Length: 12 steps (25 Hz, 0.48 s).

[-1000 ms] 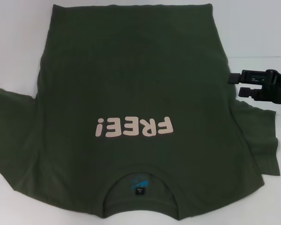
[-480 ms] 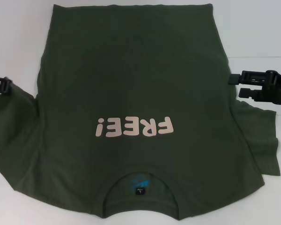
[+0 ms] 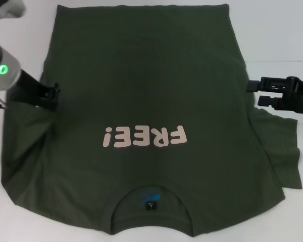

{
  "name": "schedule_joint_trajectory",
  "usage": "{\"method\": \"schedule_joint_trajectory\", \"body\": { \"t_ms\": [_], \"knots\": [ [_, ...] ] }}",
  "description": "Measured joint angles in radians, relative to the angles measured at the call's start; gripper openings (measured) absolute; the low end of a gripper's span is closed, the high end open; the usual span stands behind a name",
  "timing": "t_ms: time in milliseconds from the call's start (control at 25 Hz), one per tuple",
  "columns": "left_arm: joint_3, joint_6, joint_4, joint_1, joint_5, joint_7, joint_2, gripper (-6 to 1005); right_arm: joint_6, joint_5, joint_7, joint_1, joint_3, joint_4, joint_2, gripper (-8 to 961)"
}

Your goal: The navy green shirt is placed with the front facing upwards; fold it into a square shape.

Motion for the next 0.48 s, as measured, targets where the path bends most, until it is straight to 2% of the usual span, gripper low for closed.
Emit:
{"method": "schedule_joint_trajectory", "body": {
  "t_ms": [280,480],
  "knots": [
    [0.050,-0.030,-0.045,-0.032,0.000,-0.080,-0.025,2,0.000,-0.001,0.000,0.003,-0.001,0.000,-0.003,807],
    [0.046,-0.076,-0.056,-0.035,0.000,-0.105,-0.065,2,0.000,-0.001,0.000,0.003,-0.001,0.000,-0.006,807]
  ]
}}
